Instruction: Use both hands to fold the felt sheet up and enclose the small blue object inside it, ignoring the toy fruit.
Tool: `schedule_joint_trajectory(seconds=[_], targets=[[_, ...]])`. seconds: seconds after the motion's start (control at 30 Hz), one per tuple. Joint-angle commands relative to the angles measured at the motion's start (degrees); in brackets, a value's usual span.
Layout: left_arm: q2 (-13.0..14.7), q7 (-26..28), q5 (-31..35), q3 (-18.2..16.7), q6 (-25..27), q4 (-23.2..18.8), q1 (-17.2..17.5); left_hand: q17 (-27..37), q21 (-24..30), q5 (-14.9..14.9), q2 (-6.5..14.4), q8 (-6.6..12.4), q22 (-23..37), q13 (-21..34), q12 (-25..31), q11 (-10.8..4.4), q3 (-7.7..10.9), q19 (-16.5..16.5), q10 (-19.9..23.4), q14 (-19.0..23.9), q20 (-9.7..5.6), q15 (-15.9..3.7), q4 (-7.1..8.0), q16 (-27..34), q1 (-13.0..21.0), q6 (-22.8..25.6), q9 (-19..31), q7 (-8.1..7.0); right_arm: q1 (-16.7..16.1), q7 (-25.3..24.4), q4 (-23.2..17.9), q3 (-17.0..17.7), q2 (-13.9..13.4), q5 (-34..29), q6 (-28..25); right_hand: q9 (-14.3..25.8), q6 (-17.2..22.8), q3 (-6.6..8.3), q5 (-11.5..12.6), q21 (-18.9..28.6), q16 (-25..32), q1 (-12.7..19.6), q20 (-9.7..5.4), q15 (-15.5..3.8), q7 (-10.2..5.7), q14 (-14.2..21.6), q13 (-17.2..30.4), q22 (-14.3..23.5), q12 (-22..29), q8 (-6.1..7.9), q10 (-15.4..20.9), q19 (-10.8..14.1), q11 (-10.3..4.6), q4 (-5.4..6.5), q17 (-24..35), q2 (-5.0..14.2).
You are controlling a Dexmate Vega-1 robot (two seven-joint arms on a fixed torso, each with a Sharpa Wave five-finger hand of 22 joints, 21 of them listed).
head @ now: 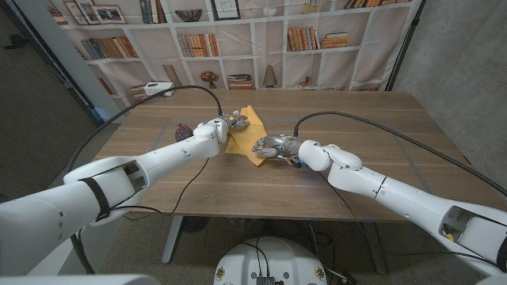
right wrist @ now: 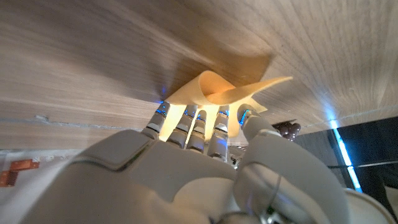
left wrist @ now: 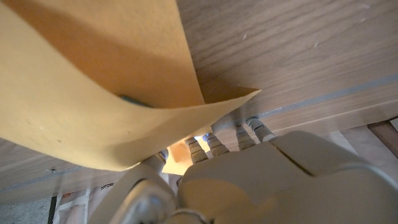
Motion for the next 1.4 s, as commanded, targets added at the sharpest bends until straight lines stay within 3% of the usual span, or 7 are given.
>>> schedule_joint_trajectory(seconds=[0.03, 0.37, 0.53, 0.63, 0.97, 1.23, 1.4], targets=[[0.4, -1.26, 0.61, 0.64, 1.07, -1.51, 0.22, 0.08, 0.28, 0.19, 3.6, 0.07, -0.07, 0.92, 0.33, 7.01, 0.61, -11.53, 7.52, -0.22, 5.0, 0.31, 0.03, -0.22, -0.63, 14.23, 0.35, 14.0, -5.86, -12.54, 2.09, 10.14, 1.55, 13.84, 9.63, -0.04, -2.2, -0.63, -0.02, 0.01, 0.11, -0.34, 0.18, -0.01, -0.16, -0.08, -0.07, 0.06, 0.2, -0.02, -0.41, 0.32, 0.49, -0.38, -0.86, -0.13], [0.65, -1.26, 1.26, 0.75, 1.68, -3.07, 0.3, 0.1, 0.1, 0.18, 3.52, -0.01, -0.49, 0.95, 0.21, 6.98, 0.79, -11.49, 7.65, -0.37, 5.06, 0.36, 0.07, -0.27, -0.8, 14.18, 0.36, 14.1, -8.92, -20.39, 5.62, 14.02, 4.62, 20.12, 18.98, -0.09, -3.27, -0.93, 0.24, 1.46, 0.6, 0.23, -2.29, -1.24, -0.11, 1.29, -0.5, -0.04, 1.07, 0.85, 0.47, 5.24, 0.82, -1.16, -1.13, 1.31], [1.08, -1.39, 1.39, 0.56, 2.3, -4.3, 0.59, 0.11, -0.26, 0.17, 3.49, -0.05, -0.73, 0.97, 0.1, 7.07, 0.92, -12.07, 7.65, -0.37, 5.05, 0.31, 0.1, -0.24, -0.88, 14.06, 0.36, 13.99, -8.84, -21.5, 6.61, 14.05, 5.32, 20.35, 20.79, -0.12, -4.03, -0.12, 0.7, 2.45, 0.68, 1.66, -7.57, -2.33, -0.22, 2.46, -0.84, -0.06, 1.7, 1.14, 1.43, 8.54, 0.37, -1.54, -1.69, 3.2], [1.59, -1.47, 1.44, 0.31, 2.87, -5.48, 0.9, 0.11, -0.13, 0.17, 3.48, -0.1, -0.83, 0.97, 0.04, 7.08, 1.0, -11.54, 7.59, -0.37, 5.07, 0.28, 0.11, -0.24, -0.91, 13.89, 0.36, 13.93, -8.64, -21.63, 7.03, 14.06, 5.5, 20.46, 21.52, -0.13, -4.12, 0.26, 0.84, 2.76, 0.09, 1.9, -8.8, -2.46, -0.16, 2.28, -0.95, -0.09, 1.74, 1.21, 1.46, 9.58, 0.55, -1.59, -2.26, 3.19], [3.48, 0.56, 0.54, -2.18, 3.47, -9.89, 2.89, 0.05, 0.02, 0.15, 3.48, -0.24, -1.02, 1.0, -0.08, 7.33, 1.32, -10.63, 7.41, -0.15, 5.01, 0.21, -0.03, -0.22, -0.8, 13.16, 0.37, 13.95, -8.78, -21.81, 7.67, 15.42, 5.94, 22.99, 22.53, -0.15, -4.81, 0.06, 0.8, 2.52, -1.29, 1.85, -7.49, -1.48, -0.13, 0.98, -1.28, -0.24, 1.32, 1.19, 0.26, 9.56, 0.53, -1.71, -3.32, 2.42], [5.52, 7.94, -4.52, -9.15, -0.37, -14.51, 8.03, -0.09, -0.13, 0.03, 3.67, -0.04, -1.18, 1.18, 0.69, 8.85, 2.39, -10.26, 9.31, 2.46, 5.28, 0.53, -0.86, 0.23, 0.06, 13.2, 0.41, 14.34, -8.97, -21.74, 8.76, 16.58, 6.67, 25.69, 23.8, -0.16, -4.8, -0.29, 0.72, 2.34, -1.45, 1.86, -6.62, -1.16, 0.05, 0.89, -1.42, -0.28, 1.31, 1.28, 0.12, 9.4, 0.93, -1.84, -3.55, 2.15], [5.93, 15.08, -8.01, -14.27, -3.06, -17.19, 12.59, -0.06, 0.08, -0.23, 3.84, -1.2, -1.26, 1.66, 0.28, 10.3, 4.14, -8.76, 7.64, 3.77, 5.57, 0.69, -2.02, -0.06, 1.36, 6.58, 0.53, 11.78, -8.95, -21.9, 8.64, 16.71, 6.75, 25.87, 23.57, -0.17, -4.79, -0.48, 0.68, 2.27, -1.51, 1.89, -6.36, -1.04, 0.08, 0.9, -1.5, -0.3, 1.32, 1.32, 0.08, 9.41, 1.04, -1.95, -3.69, 2.02]])
